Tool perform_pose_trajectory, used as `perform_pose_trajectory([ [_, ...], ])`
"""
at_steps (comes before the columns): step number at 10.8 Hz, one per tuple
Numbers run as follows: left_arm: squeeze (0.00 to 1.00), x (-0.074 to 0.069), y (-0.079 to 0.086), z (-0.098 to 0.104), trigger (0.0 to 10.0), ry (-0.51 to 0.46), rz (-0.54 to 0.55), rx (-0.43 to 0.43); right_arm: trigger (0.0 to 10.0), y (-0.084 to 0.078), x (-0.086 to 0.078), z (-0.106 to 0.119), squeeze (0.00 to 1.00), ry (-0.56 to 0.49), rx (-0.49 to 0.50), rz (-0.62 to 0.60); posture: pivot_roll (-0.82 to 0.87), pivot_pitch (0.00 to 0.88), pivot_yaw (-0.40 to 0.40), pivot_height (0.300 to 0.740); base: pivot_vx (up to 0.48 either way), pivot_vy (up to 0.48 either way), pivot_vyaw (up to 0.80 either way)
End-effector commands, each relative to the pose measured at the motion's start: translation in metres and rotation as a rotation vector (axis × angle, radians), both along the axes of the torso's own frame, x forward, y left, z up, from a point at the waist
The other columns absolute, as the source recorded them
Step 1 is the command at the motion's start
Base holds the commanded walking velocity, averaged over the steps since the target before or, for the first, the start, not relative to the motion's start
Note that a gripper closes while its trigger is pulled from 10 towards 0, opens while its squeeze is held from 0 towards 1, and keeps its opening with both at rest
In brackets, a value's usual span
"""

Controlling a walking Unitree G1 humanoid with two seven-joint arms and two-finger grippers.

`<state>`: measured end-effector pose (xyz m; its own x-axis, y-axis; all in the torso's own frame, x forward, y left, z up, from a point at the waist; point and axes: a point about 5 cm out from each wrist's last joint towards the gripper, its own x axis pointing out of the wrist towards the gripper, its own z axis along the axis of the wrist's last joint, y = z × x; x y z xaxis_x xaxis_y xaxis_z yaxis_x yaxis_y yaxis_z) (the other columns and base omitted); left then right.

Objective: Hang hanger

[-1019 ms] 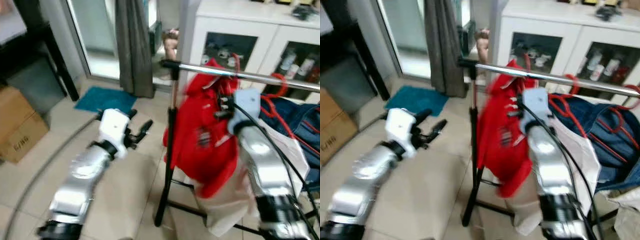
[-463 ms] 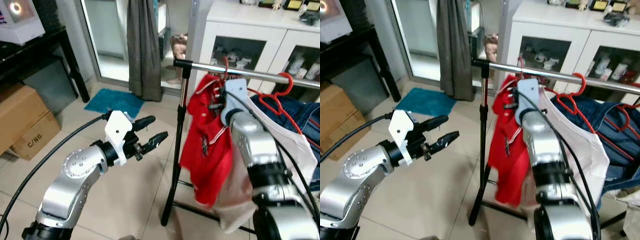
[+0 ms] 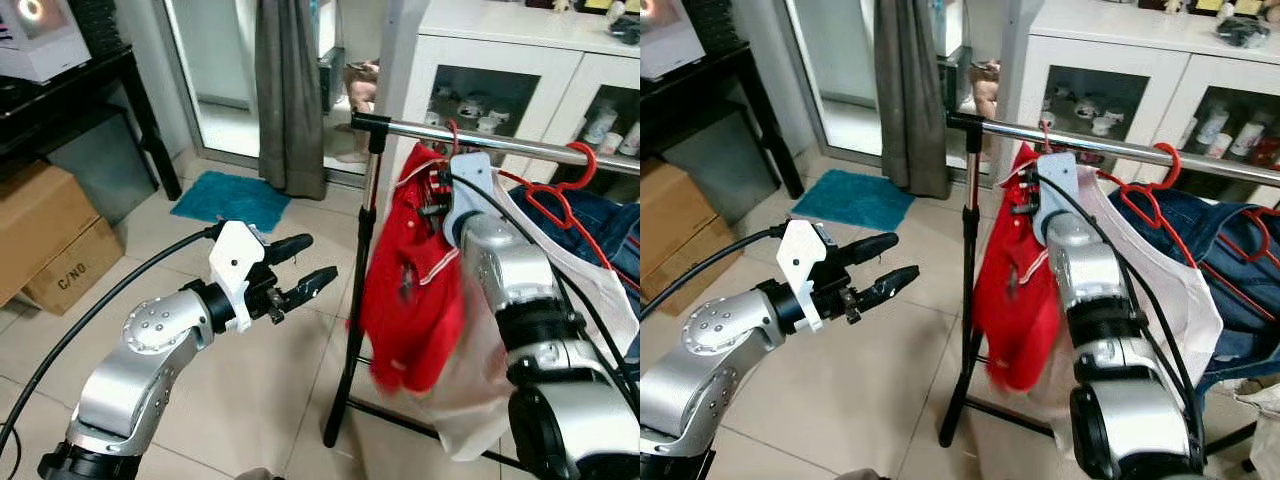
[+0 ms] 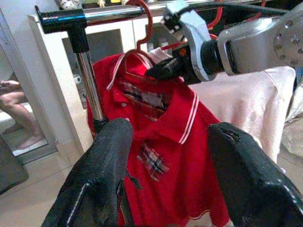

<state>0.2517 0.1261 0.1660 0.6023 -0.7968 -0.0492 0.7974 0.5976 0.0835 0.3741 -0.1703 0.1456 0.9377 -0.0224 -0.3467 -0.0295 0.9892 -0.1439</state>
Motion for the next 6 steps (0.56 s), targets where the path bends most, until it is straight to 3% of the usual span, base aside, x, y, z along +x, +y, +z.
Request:
perform_pose_trajectory([
  [1,0.0,0.0,0.001,0.003,10.0,-0.006,0.006,-0.005,10.0,-0.002,-0.001,0.007,1.0,-0.043,0.0,0.011,-0.01,0.0,0.034,0.74,0.0,0.0,0.0],
  [2,0.0,0.005,0.006,-0.003,10.0,0.011,0.068,0.02,10.0,0.001,-0.007,0.019,1.0,-0.135,-0.056,0.117,-0.02,0.0,0.047,0.74,0.0,0.0,0.0],
  [5,0.0,0.014,0.009,-0.009,10.0,-0.003,0.206,0.0,10.0,0.006,-0.03,0.034,1.0,-0.234,-0.01,0.238,-0.02,0.0,0.053,0.74,0.0,0.0,0.0],
  [6,0.0,0.017,0.009,-0.015,10.0,0.022,0.281,-0.015,10.0,0.01,-0.049,0.039,1.0,-0.297,0.039,0.268,-0.03,0.0,0.052,0.74,0.0,0.0,0.0],
])
